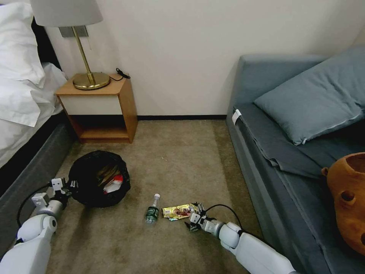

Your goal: Pick up the trash bin, then pick up the garbage on the floor and place it into the trash bin.

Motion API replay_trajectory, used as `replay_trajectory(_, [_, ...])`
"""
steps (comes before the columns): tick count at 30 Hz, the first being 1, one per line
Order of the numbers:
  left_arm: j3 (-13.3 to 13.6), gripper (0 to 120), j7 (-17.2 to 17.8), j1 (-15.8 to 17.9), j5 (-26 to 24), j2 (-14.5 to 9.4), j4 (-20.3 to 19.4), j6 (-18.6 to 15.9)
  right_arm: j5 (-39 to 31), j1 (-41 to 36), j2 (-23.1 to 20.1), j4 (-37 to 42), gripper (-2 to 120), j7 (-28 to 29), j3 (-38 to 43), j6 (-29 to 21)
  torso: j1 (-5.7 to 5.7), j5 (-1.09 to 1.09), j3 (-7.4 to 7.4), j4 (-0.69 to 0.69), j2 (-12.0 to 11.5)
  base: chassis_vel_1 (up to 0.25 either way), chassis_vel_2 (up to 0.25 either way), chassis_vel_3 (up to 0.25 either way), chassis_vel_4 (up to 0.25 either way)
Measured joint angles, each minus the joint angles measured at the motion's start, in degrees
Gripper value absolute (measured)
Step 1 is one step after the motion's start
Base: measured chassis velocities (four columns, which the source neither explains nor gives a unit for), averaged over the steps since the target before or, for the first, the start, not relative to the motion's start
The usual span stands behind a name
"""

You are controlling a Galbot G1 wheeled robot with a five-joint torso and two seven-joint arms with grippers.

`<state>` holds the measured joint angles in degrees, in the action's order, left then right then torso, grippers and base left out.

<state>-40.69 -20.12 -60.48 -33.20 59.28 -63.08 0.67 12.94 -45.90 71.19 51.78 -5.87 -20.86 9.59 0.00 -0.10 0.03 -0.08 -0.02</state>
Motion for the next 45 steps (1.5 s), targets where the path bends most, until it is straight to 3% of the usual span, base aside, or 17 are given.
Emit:
replay_trajectory(9, [0.2,1,-0.3,0.0,-0.8,-0.5,0.3,0.3,-0.2,0.6,1.0,-1.1,100,0.8,-0.1,0.0,0.00,0.04,-0.01,0.07,0.0,0.000,0.000,0.000,0.000])
replay_trajectory(17, [0.0,1,1.4,0.3,-4.2,-3.5,-2.7,-3.3,-0.3,1.5,2.5,-2.7,100,1.3,-0.4,-0.3,0.00,0.08,-0.02,0.05,0.0,0.000,0.000,0.000,0.000])
replay_trajectory(23, [0.1,1,2.0,0.8,-5.4,-4.8,-3.3,-4.8,-0.4,3.3,3.1,-4.9,100,0.9,-0.5,0.0,0.00,0.13,-0.02,0.14,0.0,0.000,0.000,0.000,0.000])
replay_trajectory(45, [1.0,1,1.6,2.2,-5.5,-4.7,-2.7,-4.9,1.8,6.3,6.2,-14.1,100,0.1,1.4,3.8,-0.01,0.06,-0.04,0.03,0.1,0.000,0.000,0.000,0.000])
